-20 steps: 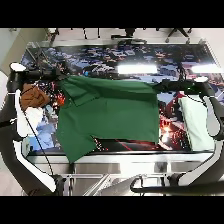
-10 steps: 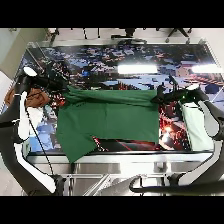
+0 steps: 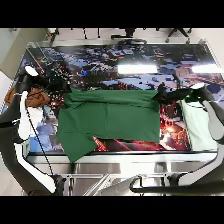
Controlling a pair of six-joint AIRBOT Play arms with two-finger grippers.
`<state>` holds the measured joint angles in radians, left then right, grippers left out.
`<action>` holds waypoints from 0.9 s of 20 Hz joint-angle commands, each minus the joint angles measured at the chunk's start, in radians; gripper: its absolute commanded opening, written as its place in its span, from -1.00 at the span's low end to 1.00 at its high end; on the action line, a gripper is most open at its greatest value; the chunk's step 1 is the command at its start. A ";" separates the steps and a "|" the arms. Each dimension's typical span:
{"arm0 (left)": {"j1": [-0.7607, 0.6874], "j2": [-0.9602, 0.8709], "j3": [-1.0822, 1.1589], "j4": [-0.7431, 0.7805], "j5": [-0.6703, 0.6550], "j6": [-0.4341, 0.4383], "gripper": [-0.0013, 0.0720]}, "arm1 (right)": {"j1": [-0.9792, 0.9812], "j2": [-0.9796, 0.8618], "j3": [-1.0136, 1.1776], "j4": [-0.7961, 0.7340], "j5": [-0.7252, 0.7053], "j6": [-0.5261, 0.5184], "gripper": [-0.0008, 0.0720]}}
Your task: Fold the shirts.
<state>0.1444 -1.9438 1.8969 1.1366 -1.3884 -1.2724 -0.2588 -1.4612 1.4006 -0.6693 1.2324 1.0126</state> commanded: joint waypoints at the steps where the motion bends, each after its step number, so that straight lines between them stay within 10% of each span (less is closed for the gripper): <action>1: 0.049 0.021 0.039 0.050 -0.298 -0.175 0.69 | -0.055 0.142 -0.019 -0.196 0.132 0.126 0.20; 7: 0.148 0.401 -0.631 0.051 -0.253 -0.229 0.69 | -0.135 0.435 -0.444 -0.366 0.080 0.148 0.20; 18: 0.227 0.696 -1.297 0.047 0.130 -0.236 0.69 | -0.186 0.427 -0.687 -0.157 0.002 0.032 0.20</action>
<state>0.3847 -1.2789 0.7185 1.1858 -1.4067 -1.5078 -0.4427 -1.0100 0.7437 -0.9142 1.2388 1.0962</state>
